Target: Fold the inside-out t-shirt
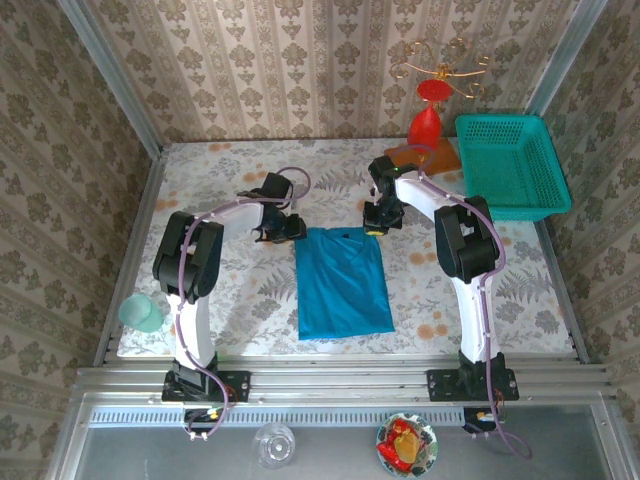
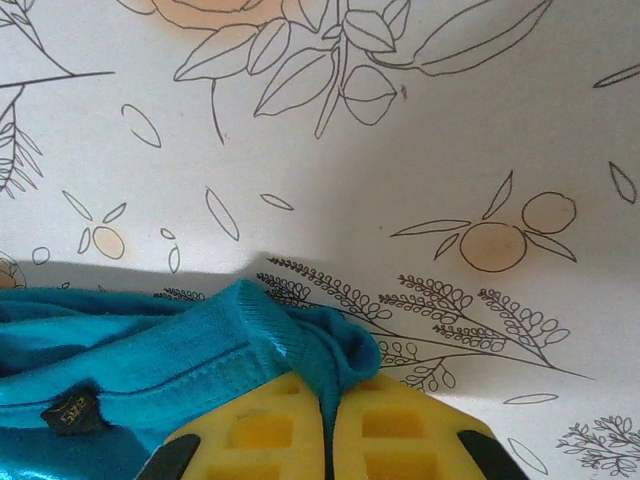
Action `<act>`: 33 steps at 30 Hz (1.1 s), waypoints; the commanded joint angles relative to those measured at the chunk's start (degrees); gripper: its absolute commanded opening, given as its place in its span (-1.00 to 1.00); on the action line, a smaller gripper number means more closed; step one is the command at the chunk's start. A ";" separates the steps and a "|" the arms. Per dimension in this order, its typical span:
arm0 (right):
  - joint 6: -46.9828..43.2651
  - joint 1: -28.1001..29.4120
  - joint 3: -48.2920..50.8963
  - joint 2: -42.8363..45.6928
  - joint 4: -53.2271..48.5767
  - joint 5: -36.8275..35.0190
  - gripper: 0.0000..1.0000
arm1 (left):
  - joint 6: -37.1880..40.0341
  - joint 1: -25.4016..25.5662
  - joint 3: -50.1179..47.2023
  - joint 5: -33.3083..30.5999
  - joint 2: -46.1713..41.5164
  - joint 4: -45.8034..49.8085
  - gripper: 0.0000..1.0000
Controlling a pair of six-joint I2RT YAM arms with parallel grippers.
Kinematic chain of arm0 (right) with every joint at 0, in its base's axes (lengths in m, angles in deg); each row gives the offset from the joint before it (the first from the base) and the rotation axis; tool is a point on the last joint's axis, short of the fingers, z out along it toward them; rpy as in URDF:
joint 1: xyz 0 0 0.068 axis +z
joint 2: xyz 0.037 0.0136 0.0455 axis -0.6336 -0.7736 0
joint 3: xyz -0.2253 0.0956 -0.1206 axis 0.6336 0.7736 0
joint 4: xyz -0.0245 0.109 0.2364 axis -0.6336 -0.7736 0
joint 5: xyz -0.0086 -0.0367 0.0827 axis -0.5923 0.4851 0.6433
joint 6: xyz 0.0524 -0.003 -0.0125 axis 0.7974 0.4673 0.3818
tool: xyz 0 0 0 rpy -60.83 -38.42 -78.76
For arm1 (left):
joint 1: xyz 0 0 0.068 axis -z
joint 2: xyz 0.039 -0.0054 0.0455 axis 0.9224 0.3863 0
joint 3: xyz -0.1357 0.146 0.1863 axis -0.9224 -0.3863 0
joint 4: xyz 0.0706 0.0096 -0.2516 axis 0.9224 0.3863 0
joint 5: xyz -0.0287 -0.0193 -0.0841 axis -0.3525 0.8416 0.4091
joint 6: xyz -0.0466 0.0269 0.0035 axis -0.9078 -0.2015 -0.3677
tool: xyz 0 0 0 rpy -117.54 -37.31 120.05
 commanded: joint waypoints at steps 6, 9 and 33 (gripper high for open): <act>-0.94 0.72 2.55 -0.69 -4.10 -1.13 -0.87 | 0.93 2.25 0.38 3.29 4.08 0.12 -0.48; -0.80 0.72 2.63 -0.60 -4.10 -1.20 -0.87 | 1.06 2.28 0.48 3.54 4.18 -0.05 -0.56; -2.68 -0.89 15.48 15.51 14.68 -11.39 -1.00 | 9.86 1.00 0.35 4.84 -3.62 -9.17 -1.00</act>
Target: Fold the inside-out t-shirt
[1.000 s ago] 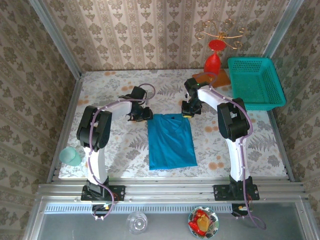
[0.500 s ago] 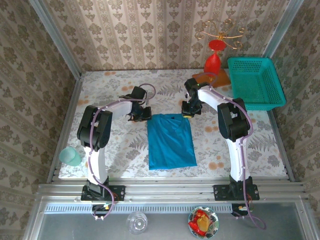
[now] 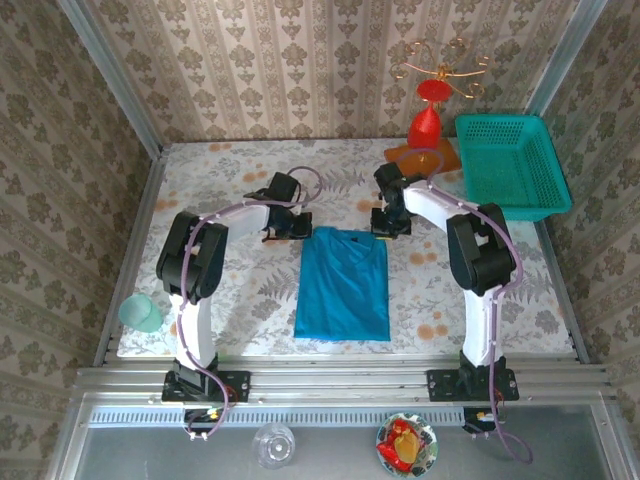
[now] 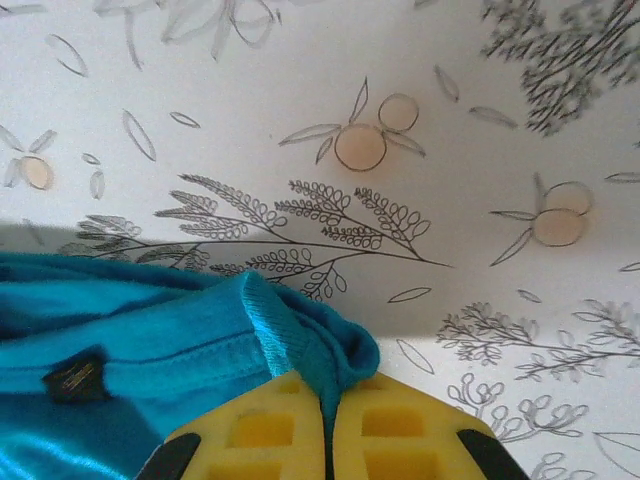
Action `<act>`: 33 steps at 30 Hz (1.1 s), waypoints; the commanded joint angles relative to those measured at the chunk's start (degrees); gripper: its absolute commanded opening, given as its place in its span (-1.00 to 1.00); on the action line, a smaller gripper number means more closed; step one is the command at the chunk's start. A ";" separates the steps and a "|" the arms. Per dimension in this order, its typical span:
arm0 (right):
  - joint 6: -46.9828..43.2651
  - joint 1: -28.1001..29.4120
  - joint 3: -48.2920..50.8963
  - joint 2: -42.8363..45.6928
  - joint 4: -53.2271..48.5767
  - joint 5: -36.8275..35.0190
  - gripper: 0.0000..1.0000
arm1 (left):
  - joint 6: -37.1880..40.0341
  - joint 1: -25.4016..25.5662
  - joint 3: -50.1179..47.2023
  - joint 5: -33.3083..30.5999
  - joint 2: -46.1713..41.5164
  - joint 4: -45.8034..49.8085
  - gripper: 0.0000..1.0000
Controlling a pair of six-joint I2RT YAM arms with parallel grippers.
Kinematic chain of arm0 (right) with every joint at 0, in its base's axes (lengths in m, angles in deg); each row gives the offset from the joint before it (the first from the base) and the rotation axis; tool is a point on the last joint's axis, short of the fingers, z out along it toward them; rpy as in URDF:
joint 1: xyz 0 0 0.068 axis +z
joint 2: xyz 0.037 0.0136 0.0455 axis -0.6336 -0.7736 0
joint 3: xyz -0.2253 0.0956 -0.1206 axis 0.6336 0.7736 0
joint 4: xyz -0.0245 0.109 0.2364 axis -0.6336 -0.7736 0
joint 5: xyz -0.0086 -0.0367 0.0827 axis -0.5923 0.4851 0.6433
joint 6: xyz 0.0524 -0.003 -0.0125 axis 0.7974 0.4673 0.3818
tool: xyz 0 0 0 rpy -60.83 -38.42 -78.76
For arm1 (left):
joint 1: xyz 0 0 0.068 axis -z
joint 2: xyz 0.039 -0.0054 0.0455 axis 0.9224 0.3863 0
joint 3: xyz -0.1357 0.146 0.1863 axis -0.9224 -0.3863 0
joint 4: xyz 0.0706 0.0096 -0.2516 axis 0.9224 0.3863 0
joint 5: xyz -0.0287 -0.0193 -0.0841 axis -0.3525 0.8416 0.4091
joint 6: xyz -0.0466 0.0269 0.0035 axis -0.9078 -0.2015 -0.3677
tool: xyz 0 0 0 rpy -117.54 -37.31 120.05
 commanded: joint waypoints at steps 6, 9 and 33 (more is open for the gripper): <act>-3.69 -2.37 5.27 8.52 14.87 -3.89 -1.00 | 5.96 -4.10 2.71 5.00 -3.19 -6.59 -1.00; -4.66 -2.86 4.51 8.57 16.21 -2.74 -1.00 | 6.74 -4.57 4.63 6.74 -2.27 -7.22 -1.00; -9.45 -3.34 -2.27 24.75 19.26 -1.12 -1.00 | 10.08 -7.08 12.75 11.77 -16.25 -8.59 -1.00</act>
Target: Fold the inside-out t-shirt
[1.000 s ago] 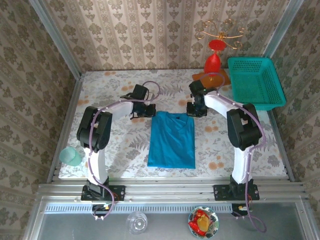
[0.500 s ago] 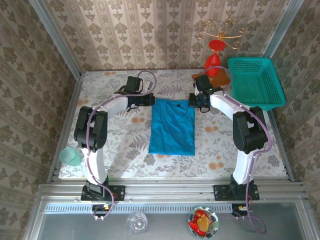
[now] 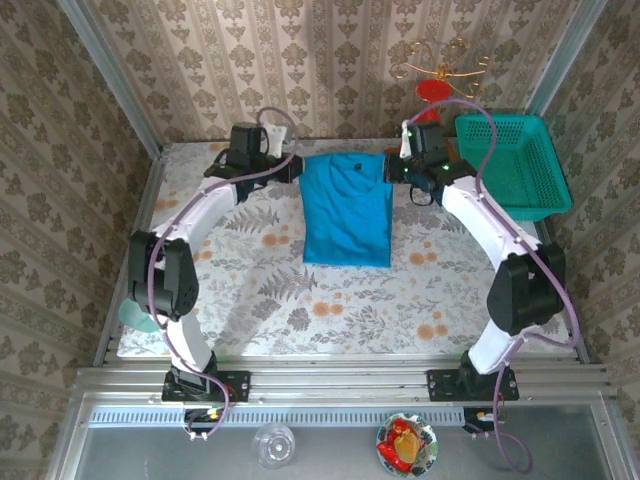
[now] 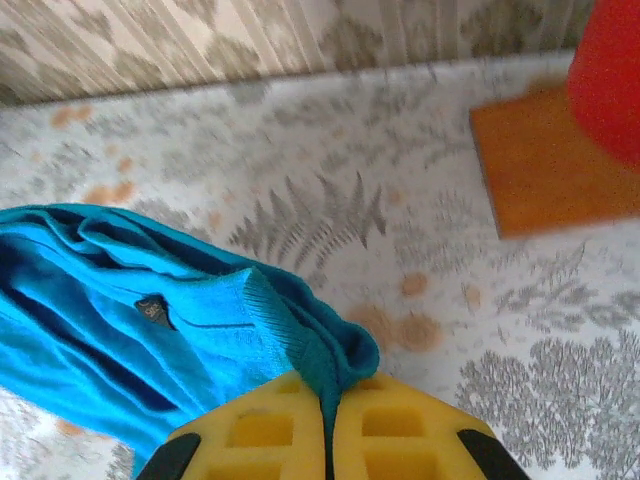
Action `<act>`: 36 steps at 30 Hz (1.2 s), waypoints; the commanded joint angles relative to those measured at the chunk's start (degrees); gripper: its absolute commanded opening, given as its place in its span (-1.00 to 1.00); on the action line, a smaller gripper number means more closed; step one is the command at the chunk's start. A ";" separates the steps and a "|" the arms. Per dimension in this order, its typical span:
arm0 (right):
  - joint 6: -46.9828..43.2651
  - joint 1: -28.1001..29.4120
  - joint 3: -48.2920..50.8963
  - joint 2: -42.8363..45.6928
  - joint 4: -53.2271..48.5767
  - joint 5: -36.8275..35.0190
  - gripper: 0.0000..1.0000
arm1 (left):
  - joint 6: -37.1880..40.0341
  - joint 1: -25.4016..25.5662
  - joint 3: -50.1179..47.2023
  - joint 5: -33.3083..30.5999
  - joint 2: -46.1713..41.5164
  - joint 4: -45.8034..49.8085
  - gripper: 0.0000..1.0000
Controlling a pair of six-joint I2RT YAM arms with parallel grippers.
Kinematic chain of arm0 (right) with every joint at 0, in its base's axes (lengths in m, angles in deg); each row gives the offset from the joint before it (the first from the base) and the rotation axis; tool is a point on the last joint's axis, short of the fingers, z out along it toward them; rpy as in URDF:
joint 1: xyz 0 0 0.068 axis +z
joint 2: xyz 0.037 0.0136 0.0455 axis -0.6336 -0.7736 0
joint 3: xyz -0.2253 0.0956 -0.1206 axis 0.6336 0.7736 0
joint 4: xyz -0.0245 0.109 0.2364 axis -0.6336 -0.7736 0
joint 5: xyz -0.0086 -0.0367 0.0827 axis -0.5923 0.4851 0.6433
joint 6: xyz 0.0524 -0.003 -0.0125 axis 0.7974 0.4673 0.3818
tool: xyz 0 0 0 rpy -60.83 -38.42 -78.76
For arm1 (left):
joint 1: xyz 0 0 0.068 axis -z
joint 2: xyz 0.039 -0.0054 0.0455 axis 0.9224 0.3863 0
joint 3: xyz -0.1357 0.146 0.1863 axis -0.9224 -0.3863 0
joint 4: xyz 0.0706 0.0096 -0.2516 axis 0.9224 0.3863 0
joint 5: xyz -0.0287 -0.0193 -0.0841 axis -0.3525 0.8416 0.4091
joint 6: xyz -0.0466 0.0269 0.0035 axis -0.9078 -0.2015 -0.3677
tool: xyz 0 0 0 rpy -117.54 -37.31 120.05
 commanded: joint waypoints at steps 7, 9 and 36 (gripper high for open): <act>-3.99 0.19 9.16 15.23 2.53 8.30 -1.00 | 2.03 -0.07 -12.11 4.62 -16.09 -0.81 -1.00; -3.53 1.58 14.86 19.83 2.90 8.87 -1.00 | 1.06 0.84 -19.72 4.88 -20.68 -2.94 -1.00; 19.56 11.26 40.28 20.31 -0.52 0.67 -1.00 | 1.05 4.17 -31.95 5.17 -14.84 -2.06 -1.00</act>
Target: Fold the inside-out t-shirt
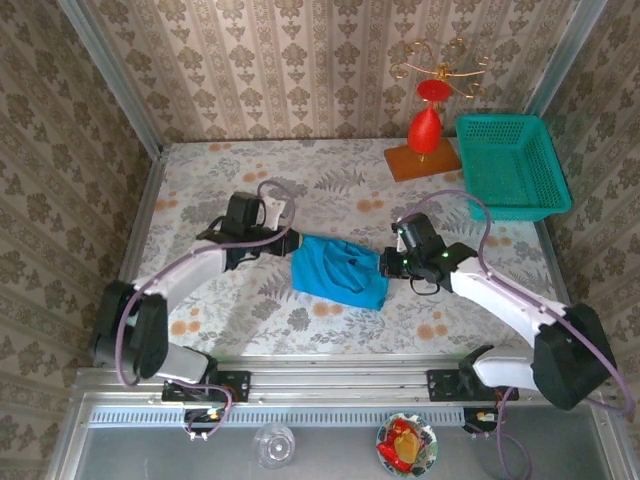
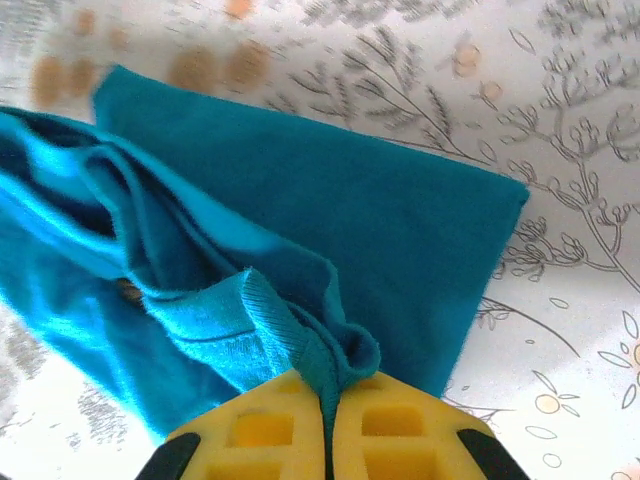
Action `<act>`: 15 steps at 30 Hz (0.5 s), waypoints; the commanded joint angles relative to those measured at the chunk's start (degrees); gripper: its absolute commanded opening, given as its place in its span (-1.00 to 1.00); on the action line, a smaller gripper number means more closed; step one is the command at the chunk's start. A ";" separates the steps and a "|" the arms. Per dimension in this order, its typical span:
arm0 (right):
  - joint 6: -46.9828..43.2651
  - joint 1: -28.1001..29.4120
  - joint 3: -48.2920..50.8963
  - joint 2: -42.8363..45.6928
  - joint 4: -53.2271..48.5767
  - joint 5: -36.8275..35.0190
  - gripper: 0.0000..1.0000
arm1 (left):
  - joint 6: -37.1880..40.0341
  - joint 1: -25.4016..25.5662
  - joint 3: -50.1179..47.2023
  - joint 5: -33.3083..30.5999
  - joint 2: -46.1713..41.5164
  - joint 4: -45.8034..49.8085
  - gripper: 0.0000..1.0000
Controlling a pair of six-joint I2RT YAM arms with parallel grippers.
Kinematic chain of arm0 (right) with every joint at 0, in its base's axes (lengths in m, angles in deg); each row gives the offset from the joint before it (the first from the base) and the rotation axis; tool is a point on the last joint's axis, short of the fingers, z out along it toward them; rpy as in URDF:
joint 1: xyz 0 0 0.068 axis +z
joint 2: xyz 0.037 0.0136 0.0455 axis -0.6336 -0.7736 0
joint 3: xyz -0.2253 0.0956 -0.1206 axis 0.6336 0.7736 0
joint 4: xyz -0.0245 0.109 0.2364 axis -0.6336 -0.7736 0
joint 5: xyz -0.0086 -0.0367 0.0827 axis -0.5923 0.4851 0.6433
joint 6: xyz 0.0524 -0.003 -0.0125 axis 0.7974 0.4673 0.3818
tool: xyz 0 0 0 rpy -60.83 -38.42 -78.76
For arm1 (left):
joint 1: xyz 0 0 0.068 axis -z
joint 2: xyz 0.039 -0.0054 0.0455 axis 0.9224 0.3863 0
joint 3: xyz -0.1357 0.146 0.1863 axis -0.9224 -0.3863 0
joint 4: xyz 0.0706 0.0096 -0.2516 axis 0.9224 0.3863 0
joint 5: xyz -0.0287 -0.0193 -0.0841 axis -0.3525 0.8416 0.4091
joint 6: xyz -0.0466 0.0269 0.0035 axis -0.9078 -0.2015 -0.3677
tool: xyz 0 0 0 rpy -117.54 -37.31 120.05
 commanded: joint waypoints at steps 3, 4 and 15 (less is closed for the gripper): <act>3.75 -3.14 -2.35 -4.92 -1.36 -2.53 -1.00 | 4.45 -0.62 9.55 2.60 9.60 3.22 -1.00; 3.67 -3.54 -2.53 -5.54 -1.15 -2.52 -1.00 | 4.76 -0.58 10.79 2.60 11.04 3.53 -1.00; 1.47 -8.44 -6.28 -19.74 1.54 -0.58 -1.00 | 6.30 -0.98 26.46 4.52 31.04 9.54 -1.00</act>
